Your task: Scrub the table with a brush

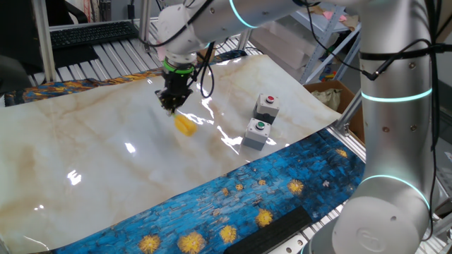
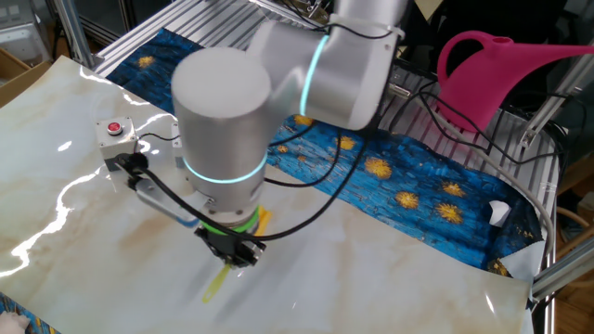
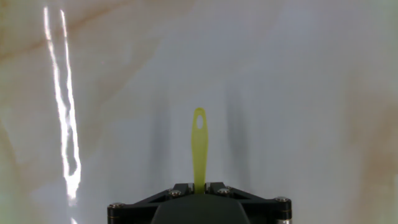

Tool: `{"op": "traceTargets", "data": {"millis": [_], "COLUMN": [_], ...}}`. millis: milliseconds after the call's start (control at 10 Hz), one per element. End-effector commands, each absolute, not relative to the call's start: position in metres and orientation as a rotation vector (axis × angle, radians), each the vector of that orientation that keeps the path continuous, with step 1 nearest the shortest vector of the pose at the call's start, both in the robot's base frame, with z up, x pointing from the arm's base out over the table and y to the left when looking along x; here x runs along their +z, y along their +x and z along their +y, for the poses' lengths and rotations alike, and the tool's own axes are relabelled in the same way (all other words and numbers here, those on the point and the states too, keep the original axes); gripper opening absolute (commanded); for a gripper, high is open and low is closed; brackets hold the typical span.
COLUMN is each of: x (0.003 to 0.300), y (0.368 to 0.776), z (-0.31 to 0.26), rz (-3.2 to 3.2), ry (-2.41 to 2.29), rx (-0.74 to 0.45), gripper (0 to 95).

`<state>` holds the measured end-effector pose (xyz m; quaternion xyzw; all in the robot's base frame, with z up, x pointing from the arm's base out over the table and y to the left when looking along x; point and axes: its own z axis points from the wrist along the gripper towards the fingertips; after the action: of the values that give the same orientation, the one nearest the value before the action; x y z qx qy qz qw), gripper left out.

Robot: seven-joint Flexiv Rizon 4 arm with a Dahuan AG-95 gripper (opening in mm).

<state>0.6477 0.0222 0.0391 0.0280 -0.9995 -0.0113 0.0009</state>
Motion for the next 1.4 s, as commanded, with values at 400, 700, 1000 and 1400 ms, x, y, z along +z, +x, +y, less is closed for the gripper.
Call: {"op": "traceTargets", "data": {"millis": [400,700,1000,1400], "x": [0.0361,0.0357,0.0343,0.0333], "y": [0.6462,0.6456,0.6436,0.6425], "z": [0.0123,0.0123,0.013,0.0134], "rz": [-3.149,-3.149,-3.154,-3.155], "ry": [0.171,0.159,0.152,0.117], "rx": [-0.028,-0.027,-0.016,-0.021], "gripper": [0.0,0.0,0.0,57.0]}}
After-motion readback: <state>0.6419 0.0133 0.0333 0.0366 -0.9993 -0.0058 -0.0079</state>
